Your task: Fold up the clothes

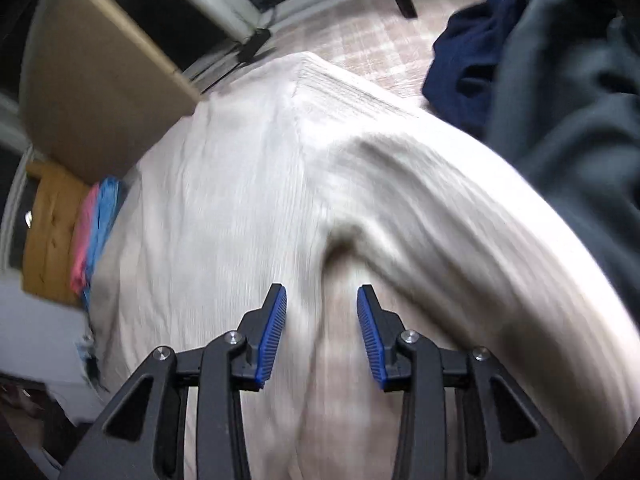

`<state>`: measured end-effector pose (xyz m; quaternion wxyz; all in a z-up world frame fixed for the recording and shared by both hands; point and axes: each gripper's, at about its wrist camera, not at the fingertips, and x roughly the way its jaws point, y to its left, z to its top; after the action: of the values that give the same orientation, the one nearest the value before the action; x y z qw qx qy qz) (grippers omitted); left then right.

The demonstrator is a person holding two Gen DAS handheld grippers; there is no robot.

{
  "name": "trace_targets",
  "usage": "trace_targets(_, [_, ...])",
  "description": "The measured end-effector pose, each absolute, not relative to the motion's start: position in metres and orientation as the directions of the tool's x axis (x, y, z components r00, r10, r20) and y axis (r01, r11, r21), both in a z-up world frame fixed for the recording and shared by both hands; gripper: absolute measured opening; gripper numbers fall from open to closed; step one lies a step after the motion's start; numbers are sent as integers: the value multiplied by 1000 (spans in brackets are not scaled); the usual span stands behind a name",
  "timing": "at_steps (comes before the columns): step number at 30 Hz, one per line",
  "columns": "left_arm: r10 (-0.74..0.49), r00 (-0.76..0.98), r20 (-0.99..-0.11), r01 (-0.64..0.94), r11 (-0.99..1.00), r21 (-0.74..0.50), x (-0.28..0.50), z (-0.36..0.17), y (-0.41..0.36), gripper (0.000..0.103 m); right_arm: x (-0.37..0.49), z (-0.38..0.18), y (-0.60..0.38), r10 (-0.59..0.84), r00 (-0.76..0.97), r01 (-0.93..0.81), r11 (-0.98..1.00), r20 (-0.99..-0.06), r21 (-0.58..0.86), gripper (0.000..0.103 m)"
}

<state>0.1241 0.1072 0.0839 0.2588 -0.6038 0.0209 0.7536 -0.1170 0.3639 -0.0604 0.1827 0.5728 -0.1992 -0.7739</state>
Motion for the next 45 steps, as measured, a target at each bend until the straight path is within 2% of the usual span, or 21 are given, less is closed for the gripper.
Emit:
trace_targets(4, [363,-111,-925,-387,-873,-297,124,69,112,14,-139,-57,370,-536,-320,68,-835,-781,546,35])
trace_targets(5, [373,-107,-922,-377,-873,-309,123,69,111,14,-141,-55,368,-519,-330,89,-849,-789,521,18])
trace_targets(6, [383,-103,-918,-367,-873,-322,123,68,110,14,-141,-48,367,-492,-343,120,-868,-801,482,8])
trace_targets(11, [402,-106,-909,-356,-869,-343,123,66,111,13,-158,-31,366,-343,-418,212,-937,-841,277,8])
trace_targets(13, [414,-103,-904,-341,-869,-359,123,65,110,13,-169,-49,356,-333,-349,235,-936,-876,262,8])
trace_targets(18, [394,-97,-914,-313,-884,-348,118,77,103,14,-152,-31,360,-340,-313,259,-929,-887,265,16])
trace_targets(21, [374,-176,-911,-285,-905,-316,104,100,82,22,-121,-7,373,-348,-332,282,-924,-877,260,23])
trace_targets(22, [365,-215,-906,-266,-914,-306,96,109,71,29,-111,-1,374,-360,-331,291,-918,-872,269,25])
trace_targets(29, [175,-372,-912,-277,-958,-71,-5,128,11,35,-57,18,390,-371,-361,254,-922,-855,293,25])
trace_targets(33, [82,-394,-915,-391,-916,86,-43,105,19,35,-51,14,397,-332,-356,196,-941,-873,277,25])
trace_targets(37, [65,-368,-927,-457,-882,119,-67,84,28,35,-45,5,386,-332,-341,193,-940,-879,280,25])
trace_targets(39, [63,-365,-929,-462,-878,122,-75,77,27,34,-46,-3,377,-332,-332,192,-940,-883,282,26])
trace_targets(41, [52,-361,-931,-454,-882,127,-80,73,22,7,-48,-11,368,-338,-320,190,-938,-885,289,25])
trace_targets(45, [-76,-374,-924,-327,-922,208,-86,87,-18,6,-57,-22,358,-262,-321,187,-960,-910,211,26])
